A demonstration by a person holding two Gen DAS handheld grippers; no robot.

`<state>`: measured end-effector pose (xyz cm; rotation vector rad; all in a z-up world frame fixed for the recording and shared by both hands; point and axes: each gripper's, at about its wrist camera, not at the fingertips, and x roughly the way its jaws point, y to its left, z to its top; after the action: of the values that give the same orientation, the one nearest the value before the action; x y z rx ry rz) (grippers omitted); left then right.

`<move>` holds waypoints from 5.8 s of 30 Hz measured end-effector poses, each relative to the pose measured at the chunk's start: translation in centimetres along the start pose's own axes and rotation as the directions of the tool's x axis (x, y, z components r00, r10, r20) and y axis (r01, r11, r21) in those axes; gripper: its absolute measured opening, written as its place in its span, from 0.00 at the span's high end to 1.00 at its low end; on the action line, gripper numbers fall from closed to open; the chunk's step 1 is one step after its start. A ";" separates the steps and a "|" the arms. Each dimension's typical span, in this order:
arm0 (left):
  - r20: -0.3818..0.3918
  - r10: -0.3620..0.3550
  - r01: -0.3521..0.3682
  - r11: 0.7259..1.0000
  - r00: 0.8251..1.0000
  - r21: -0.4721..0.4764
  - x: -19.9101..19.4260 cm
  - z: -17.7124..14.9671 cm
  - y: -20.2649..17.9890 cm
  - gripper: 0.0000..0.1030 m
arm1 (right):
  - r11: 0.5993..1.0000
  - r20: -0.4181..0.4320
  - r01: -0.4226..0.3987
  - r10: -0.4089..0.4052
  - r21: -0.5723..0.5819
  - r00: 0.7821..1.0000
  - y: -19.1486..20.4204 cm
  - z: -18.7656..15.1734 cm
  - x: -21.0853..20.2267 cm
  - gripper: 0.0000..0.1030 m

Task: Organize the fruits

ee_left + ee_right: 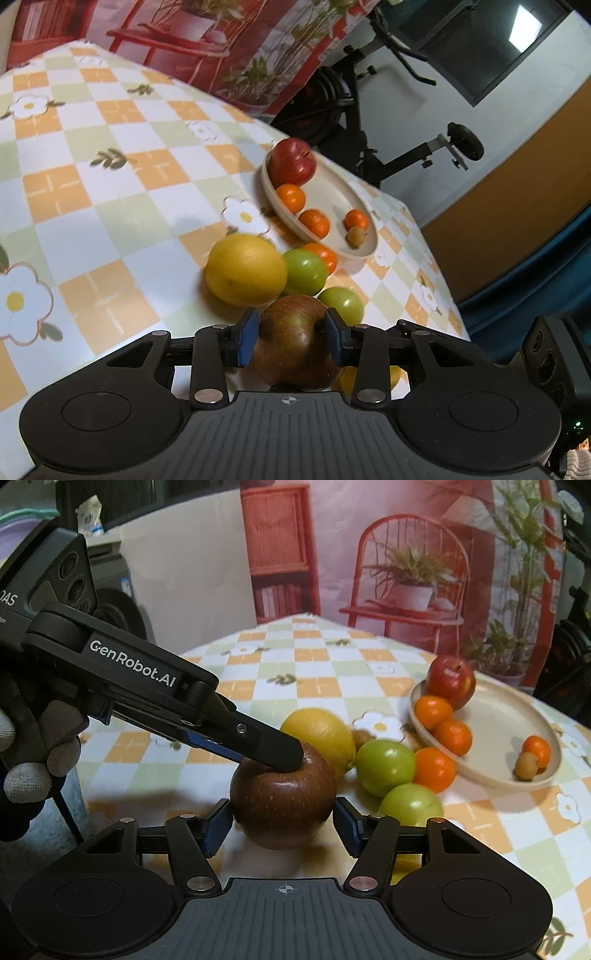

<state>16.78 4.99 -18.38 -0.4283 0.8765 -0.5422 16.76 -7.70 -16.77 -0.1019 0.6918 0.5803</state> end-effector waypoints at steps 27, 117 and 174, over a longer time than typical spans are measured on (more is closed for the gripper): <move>0.017 -0.052 0.046 0.965 0.999 0.256 8.2 14.3 -10.6 0.60 | 0.994 0.145 0.103 -0.107 0.035 0.984 -14.7 10.0 -3.3 0.46; 0.097 0.247 -0.264 0.927 0.964 0.266 3.3 10.1 -4.3 0.60 | 0.949 0.003 0.113 -0.120 0.296 0.993 -11.5 1.6 -1.2 0.42; -0.133 0.277 -0.132 0.759 0.952 0.637 8.8 4.6 -7.6 0.55 | 0.912 -0.020 0.125 -0.128 0.391 0.992 -14.6 -2.4 -3.1 0.57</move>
<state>23.04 -5.71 -16.80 0.3463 0.8846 -0.6464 21.34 -22.04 -18.12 0.2283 0.7775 0.3082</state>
